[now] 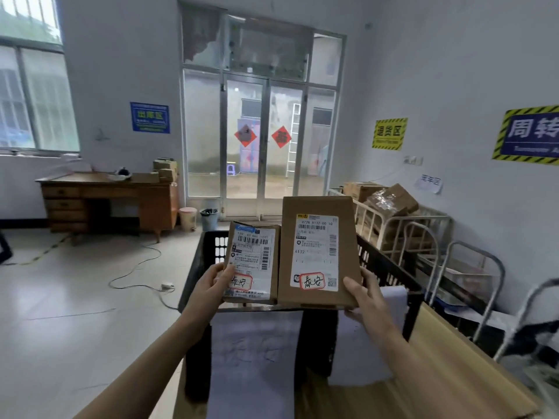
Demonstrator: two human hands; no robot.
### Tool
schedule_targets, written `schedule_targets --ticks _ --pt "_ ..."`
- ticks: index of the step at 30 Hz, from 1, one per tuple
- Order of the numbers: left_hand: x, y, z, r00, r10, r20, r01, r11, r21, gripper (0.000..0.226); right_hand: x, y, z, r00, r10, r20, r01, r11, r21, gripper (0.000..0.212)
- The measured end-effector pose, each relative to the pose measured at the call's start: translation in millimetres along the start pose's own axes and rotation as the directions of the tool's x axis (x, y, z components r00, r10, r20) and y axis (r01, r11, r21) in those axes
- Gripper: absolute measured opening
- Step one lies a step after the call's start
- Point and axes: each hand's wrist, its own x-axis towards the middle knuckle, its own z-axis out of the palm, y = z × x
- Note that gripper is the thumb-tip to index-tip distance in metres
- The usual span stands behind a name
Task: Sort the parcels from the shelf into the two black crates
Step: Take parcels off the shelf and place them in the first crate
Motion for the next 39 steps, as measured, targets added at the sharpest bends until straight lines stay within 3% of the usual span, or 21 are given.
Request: schedule_targets --ticks 15,26,39 --pt "86.4 -30.1 -64.3 0.977 -0.069 -0.203 0.09 0.991 0.095 0.03 107.0 47.9 91.6 0.987 0.098 0.131 -0.098 0.995 -0.008 0.036" --pt "224.2 -88.3 -43.8 0.946 -0.132 -0.297 0.206 0.95 0.233 0.023 232.4 112.9 125.4 0.986 0.162 0.037 -0.161 0.987 -0.023 0.038" --pt "333.5 -191.9 -39.7 0.817 -0.3 -0.493 0.468 0.844 0.261 0.036 340.7 220.8 165.4 0.914 0.406 0.015 -0.4 0.905 -0.146 0.039"
